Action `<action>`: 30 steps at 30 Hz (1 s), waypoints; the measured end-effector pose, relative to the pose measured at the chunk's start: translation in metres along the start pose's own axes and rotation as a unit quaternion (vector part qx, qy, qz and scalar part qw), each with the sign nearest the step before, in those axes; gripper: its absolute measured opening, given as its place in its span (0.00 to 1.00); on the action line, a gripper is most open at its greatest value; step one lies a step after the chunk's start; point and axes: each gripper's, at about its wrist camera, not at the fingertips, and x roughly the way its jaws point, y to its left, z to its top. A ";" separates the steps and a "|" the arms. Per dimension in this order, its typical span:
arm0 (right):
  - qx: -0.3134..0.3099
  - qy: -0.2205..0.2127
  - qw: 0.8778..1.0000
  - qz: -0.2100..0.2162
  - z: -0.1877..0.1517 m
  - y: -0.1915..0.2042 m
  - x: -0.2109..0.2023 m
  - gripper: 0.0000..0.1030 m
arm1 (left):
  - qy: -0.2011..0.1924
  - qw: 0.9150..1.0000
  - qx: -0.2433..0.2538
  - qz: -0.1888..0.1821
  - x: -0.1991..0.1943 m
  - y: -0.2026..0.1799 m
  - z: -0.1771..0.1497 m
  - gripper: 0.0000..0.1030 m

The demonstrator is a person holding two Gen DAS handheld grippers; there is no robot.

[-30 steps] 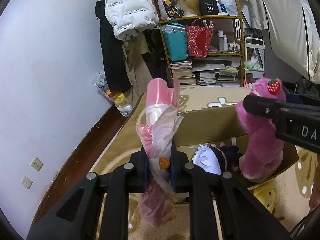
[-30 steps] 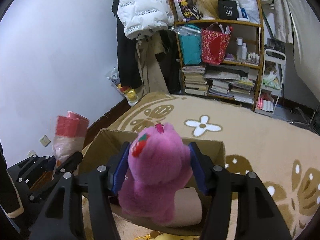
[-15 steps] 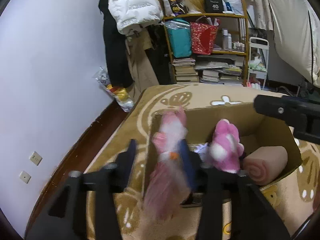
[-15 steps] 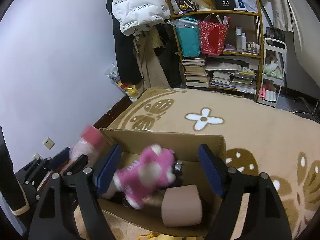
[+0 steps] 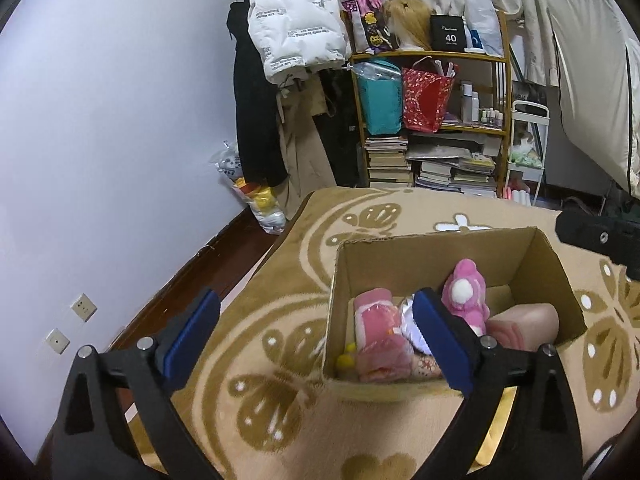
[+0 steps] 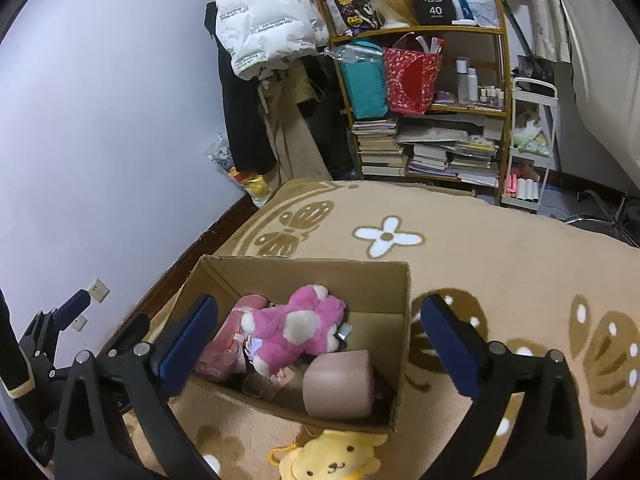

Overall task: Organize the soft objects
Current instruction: 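Move both grippers back toward the yellow dog plush and green tissue pack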

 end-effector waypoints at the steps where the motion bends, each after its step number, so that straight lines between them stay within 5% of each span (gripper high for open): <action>1: 0.002 0.000 1.000 0.002 0.000 -0.001 -0.003 1.00 | 0.001 1.000 -0.004 -0.001 -0.004 0.001 -0.001 0.94; 30: 0.002 -0.009 1.000 0.011 -0.051 -0.013 -0.088 1.00 | 0.019 1.000 0.020 -0.008 -0.091 -0.018 -0.047 0.99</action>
